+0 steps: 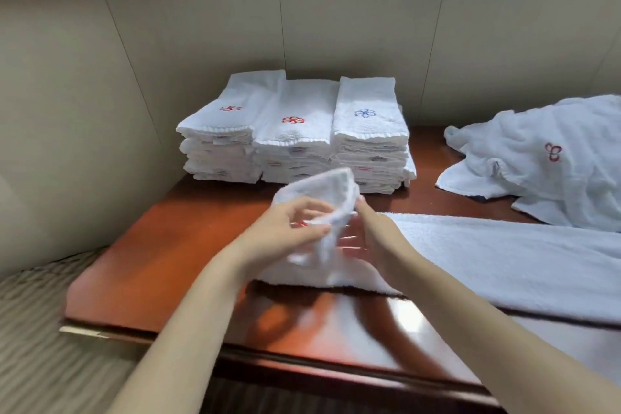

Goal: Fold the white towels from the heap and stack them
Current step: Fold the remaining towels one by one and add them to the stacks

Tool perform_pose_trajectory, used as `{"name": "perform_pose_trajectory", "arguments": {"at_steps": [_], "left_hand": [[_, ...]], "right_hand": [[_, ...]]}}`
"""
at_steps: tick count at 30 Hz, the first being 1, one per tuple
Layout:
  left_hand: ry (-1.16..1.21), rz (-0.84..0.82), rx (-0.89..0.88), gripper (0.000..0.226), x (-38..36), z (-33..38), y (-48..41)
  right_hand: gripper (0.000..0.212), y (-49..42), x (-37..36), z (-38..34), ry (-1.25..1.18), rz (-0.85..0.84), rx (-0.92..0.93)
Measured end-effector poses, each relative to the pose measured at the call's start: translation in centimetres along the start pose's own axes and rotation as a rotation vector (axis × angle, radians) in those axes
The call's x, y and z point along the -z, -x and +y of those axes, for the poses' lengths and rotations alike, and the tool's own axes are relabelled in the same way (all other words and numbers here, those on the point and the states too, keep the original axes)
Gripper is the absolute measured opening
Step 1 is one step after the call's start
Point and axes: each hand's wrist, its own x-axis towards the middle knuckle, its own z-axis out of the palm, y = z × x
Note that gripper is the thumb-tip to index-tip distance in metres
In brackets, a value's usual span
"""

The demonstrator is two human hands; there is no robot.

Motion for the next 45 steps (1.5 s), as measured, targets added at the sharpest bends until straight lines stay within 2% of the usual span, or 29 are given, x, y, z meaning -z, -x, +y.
{"name": "perform_pose_trajectory", "arguments": {"at_steps": [2, 4, 6, 7, 10, 12, 16, 19, 23, 29, 33, 35, 38, 42, 45], "left_hand": [[-0.116, -0.207, 0.018, 0.028, -2.5, -0.1, -0.6], [-0.143, -0.215, 0.000, 0.026, -3.3, 0.0, -1.0], [-0.116, -0.121, -0.039, 0.020, -2.9, 0.4, -1.4], [-0.096, -0.059, -0.050, 0.017, -2.5, 0.6, -1.7], [-0.068, 0.168, -0.024, 0.012, -0.8, 0.9, -2.3], [-0.064, 0.265, 0.034, 0.011, 0.1, 0.5, -2.7], [-0.143, 0.345, 0.192, 0.010, 0.5, -0.6, -3.8], [-0.189, 0.412, 0.232, 0.019, -0.6, -0.9, -4.9], [-0.265, 0.279, 0.248, 0.038, -3.2, -0.8, -6.0], [-0.346, 0.090, 0.301, 0.063, -8.0, -0.7, -7.5], [-0.212, 0.071, 0.302, 0.074, -11.3, -0.3, -8.1], [-0.301, 0.106, 0.311, 0.081, -12.3, -0.2, -8.3], [-0.361, 0.129, 0.338, 0.094, -13.0, -0.1, -8.8], [-0.474, 0.122, 0.329, 0.086, -13.8, -0.1, -8.7], [-0.478, 0.143, 0.291, 0.076, -14.1, -0.3, -8.6]], "right_hand": [[0.053, 0.3, 0.5, -0.3, -0.361, -0.075, -0.214], [0.045, 0.8, 1.3, -0.1, -0.417, -0.148, -0.251], [0.024, 0.8, 1.8, 0.2, -0.203, -0.090, -0.140], [0.022, 0.6, 2.1, 0.6, -0.091, -0.030, -0.073], [0.038, 0.6, 3.3, 0.3, 0.177, 0.055, 0.030], [0.038, 0.6, 4.6, -0.2, 0.328, 0.095, 0.079], [0.018, 0.5, 9.0, -1.0, 0.426, 0.193, 0.126], [0.023, 1.1, 13.2, -1.5, 0.431, 0.282, 0.085], [0.033, 3.2, 19.2, -0.8, 0.326, 0.395, 0.004], [0.034, 6.7, 26.7, 0.5, 0.252, 0.636, -0.012], [0.028, 7.9, 29.4, 1.3, 0.356, 0.727, 0.012], [0.025, 8.1, 30.3, 1.4, 0.470, 0.774, 0.034], [0.018, 8.2, 31.9, 1.4, 0.482, 0.847, 0.079], [0.019, 8.5, 33.6, 2.6, 0.538, 0.904, -0.006], [0.026, 8.8, 34.4, 2.8, 0.447, 0.903, -0.133]]}}
